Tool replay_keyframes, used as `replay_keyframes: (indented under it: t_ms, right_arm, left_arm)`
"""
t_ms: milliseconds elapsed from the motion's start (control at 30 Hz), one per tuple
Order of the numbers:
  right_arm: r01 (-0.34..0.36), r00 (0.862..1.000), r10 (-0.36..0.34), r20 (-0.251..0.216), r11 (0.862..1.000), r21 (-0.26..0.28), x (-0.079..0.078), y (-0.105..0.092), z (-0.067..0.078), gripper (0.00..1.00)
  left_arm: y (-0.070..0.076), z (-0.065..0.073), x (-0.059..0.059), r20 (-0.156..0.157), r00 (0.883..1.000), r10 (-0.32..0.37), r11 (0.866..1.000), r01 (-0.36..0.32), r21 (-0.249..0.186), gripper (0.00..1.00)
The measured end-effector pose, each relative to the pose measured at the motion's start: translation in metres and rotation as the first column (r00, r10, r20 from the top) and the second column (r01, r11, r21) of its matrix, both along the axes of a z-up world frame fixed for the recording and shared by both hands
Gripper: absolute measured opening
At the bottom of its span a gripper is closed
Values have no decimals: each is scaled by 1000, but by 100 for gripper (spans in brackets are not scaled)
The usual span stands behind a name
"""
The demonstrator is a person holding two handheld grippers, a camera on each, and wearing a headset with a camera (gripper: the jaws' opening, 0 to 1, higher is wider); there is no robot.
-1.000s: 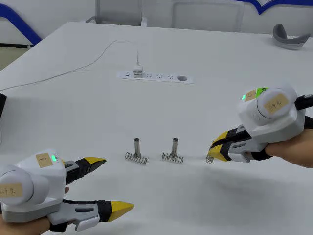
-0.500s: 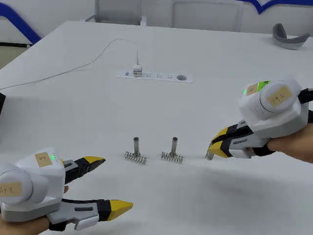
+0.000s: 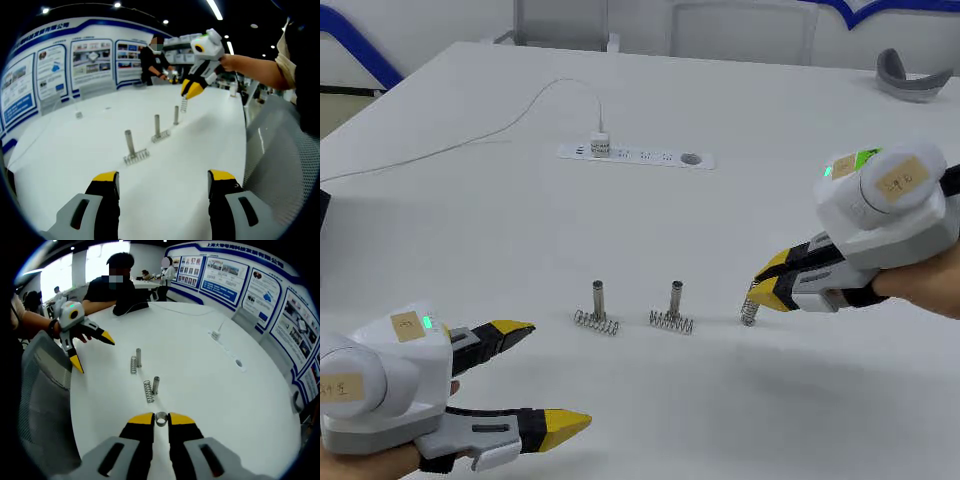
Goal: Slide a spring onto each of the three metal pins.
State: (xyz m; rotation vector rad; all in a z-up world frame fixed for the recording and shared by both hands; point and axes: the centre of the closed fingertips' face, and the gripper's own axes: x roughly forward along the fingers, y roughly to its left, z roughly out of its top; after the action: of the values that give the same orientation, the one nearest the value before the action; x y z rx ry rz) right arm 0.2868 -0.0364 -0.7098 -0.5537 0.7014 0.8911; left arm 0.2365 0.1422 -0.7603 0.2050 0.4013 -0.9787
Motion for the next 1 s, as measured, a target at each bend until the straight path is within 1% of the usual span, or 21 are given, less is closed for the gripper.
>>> replay_keyframes:
  t_ms: [1000]
  right_arm:
    - [19, 1000, -19, 14, 1000, -8, 11, -10, 13, 12]
  left_arm:
    - [0, -1, -1, -2, 1000, 1, 1000, -1, -2, 73]
